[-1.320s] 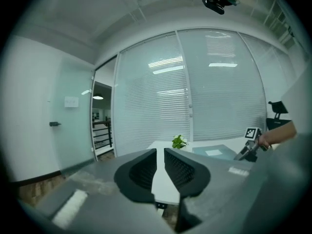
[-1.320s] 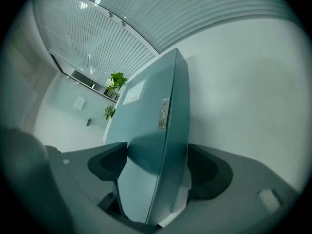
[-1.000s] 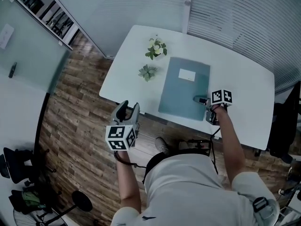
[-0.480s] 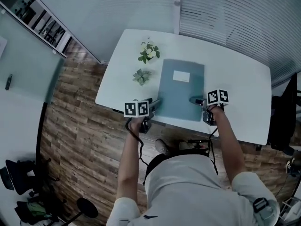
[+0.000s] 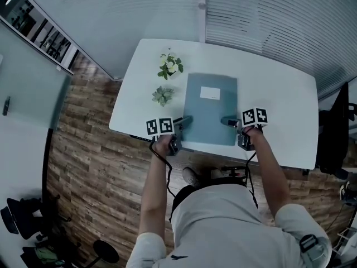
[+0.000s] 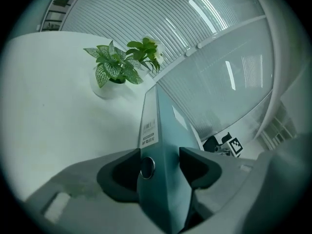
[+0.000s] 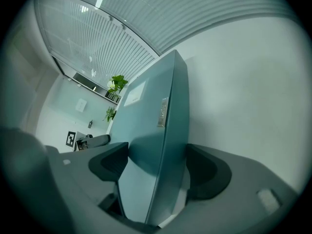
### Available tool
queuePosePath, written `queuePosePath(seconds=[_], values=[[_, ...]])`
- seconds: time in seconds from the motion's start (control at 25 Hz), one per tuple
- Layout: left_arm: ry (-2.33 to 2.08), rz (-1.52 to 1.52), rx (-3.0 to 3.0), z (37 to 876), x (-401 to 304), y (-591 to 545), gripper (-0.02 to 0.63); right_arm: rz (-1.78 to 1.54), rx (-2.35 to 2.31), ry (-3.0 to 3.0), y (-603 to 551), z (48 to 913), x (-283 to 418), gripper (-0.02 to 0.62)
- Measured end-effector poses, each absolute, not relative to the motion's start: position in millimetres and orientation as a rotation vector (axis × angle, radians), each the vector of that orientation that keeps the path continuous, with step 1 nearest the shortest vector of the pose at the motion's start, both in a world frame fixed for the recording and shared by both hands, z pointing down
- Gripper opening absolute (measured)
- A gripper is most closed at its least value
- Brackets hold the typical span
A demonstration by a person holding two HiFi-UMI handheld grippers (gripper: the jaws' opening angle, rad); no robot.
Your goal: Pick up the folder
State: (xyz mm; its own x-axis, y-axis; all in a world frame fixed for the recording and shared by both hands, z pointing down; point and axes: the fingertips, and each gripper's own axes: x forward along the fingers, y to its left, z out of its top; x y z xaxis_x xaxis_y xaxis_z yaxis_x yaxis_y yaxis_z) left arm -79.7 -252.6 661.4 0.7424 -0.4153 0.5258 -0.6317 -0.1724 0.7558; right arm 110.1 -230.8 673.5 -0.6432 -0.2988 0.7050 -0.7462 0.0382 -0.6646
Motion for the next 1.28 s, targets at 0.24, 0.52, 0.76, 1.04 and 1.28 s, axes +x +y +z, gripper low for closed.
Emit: queuePosePath(seconds=[0.24, 0.52, 0.76, 1.04, 1.28], values=[[-0.793, 0.179, 1.76, 667.4, -79.7, -253.1, 0.28, 1.636, 1.048, -1.953, -232.0, 674.6, 110.2, 0.376], [-0.773, 0.131, 1.724, 670.0, -80.4, -251.5, 0.296, 1.643, 1.039, -1.962, -231.1, 673.4, 109.7, 0.374], [-0.767, 0.106, 1.707, 671.2, -80.8, -253.1, 0.299, 1.653, 1.06, -2.003, -232.5, 673.2, 110.1, 0.371], [-0.752, 0.077, 1.7, 670.0, -80.1, -250.7, 0.302, 1.689, 1.068, -2.061, -232.0, 670.4, 112.8, 0.361], [-0.698, -0.027, 1.625, 669.2, -83.8, -247.9, 0.286, 1.817, 1.072, -2.112, -234.2, 668.4, 121.1, 0.321]])
